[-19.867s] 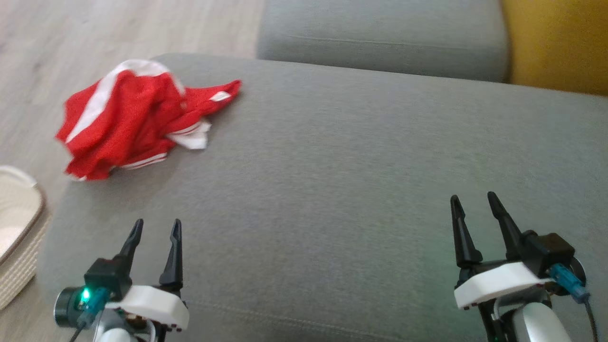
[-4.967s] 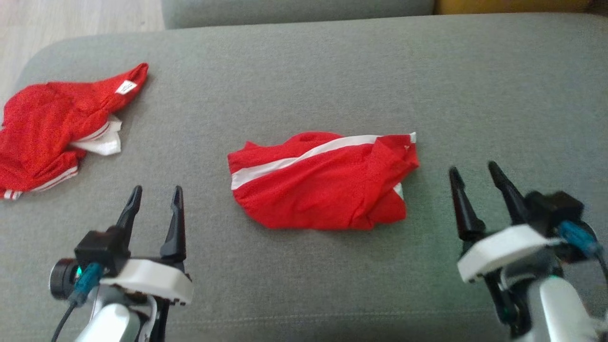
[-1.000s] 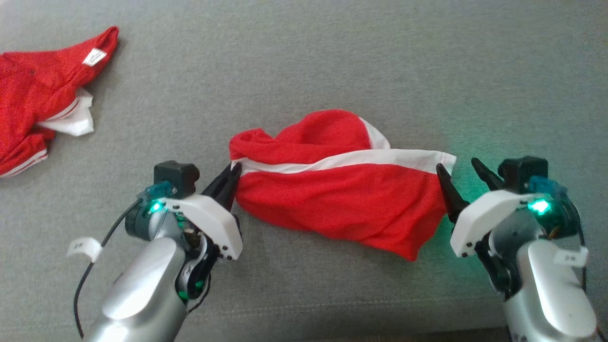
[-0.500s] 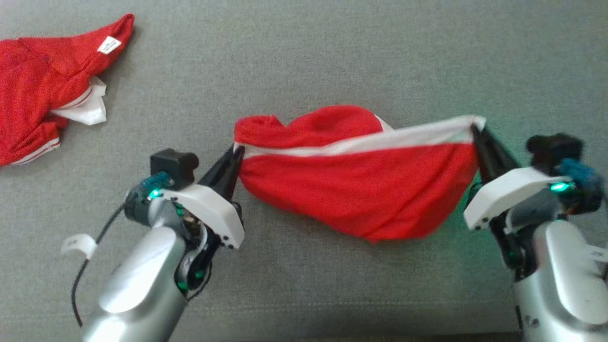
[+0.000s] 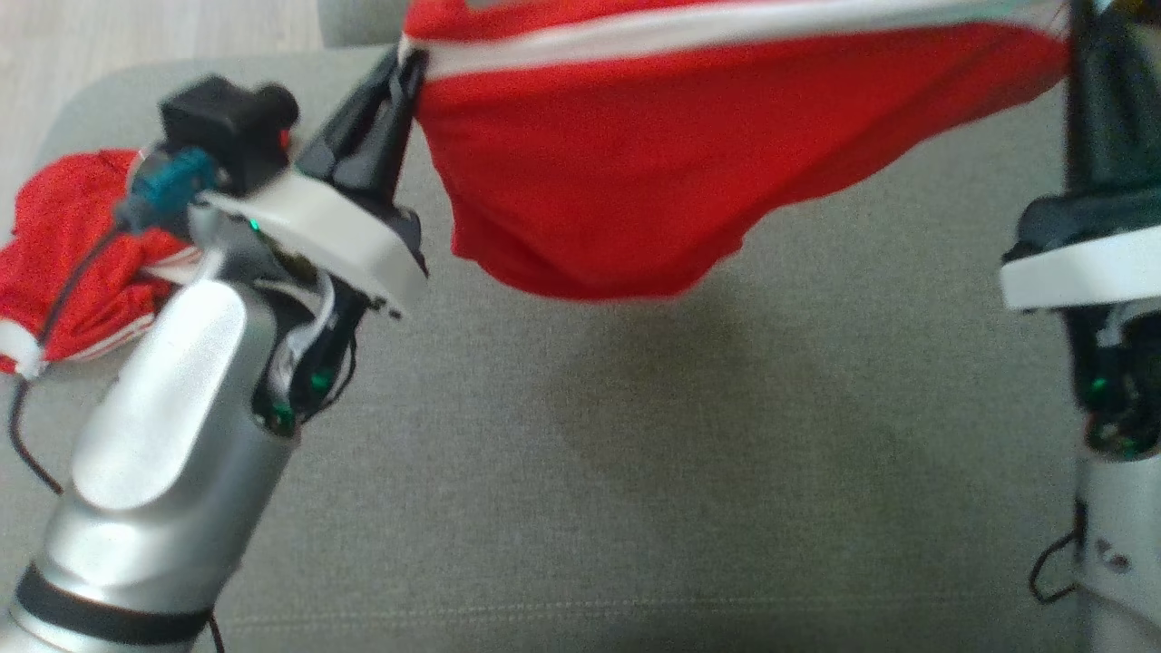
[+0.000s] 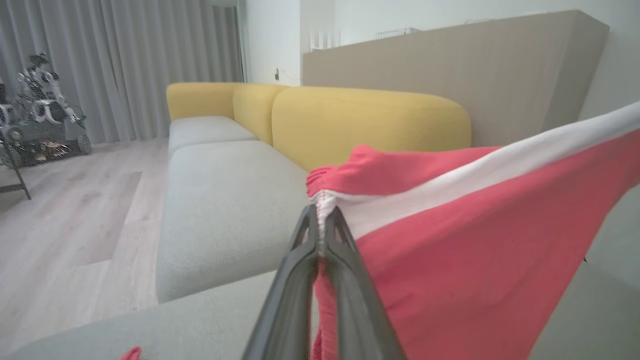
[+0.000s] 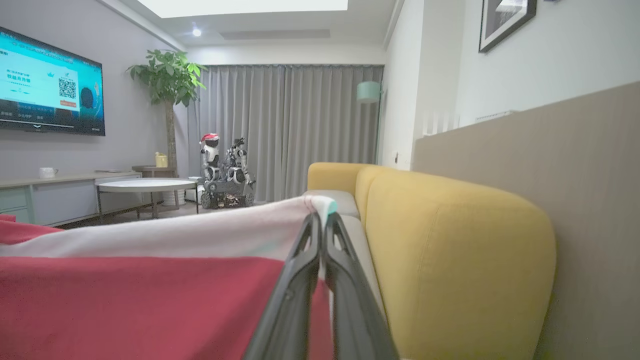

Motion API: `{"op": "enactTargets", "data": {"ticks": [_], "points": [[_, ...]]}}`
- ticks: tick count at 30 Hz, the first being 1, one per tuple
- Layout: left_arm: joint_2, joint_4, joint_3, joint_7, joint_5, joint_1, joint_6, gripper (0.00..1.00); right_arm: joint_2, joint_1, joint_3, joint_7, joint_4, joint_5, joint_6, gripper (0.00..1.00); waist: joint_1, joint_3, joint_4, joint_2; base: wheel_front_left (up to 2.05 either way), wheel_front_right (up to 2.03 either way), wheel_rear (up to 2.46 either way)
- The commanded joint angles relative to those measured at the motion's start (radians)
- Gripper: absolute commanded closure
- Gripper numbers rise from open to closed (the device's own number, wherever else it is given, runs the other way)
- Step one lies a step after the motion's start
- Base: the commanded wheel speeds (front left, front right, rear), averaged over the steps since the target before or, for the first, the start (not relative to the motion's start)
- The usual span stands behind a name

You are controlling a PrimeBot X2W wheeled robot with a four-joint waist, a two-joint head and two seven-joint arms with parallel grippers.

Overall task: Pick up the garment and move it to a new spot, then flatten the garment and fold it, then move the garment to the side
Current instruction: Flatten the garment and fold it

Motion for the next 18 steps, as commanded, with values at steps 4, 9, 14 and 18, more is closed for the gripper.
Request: {"op": "enactTargets", "data": {"ticks": [4,9,14,18], "points": [[0.048,-0.064,0.055,0.03,0.014,-0.096,0.009,1.0,-0.022,-0.065,-0.005,0.04,-0.087,-0.011,0.008,1.0,0.0,-0.061,-0.005,0.0,0.0,0.0,0.0],[0.057,-0.095,0.066,0.051,0.011,-0.113,0.023,1.0,-0.033,-0.072,-0.026,0.083,-0.124,-0.001,0.008,1.0,0.0,-0.101,-0.009,0.0,0.0,0.0,0.0],[0.056,-0.098,0.061,0.062,-0.003,-0.093,0.028,1.0,-0.022,-0.051,-0.037,0.109,-0.115,0.02,0.008,1.0,0.0,-0.106,-0.013,0.0,0.0,0.0,0.0],[0.051,-0.086,0.052,0.065,-0.008,-0.095,0.022,1.0,-0.022,-0.061,-0.037,0.113,-0.079,0.037,0.008,1.0,0.0,-0.091,-0.012,0.0,0.0,0.0,0.0]]}}
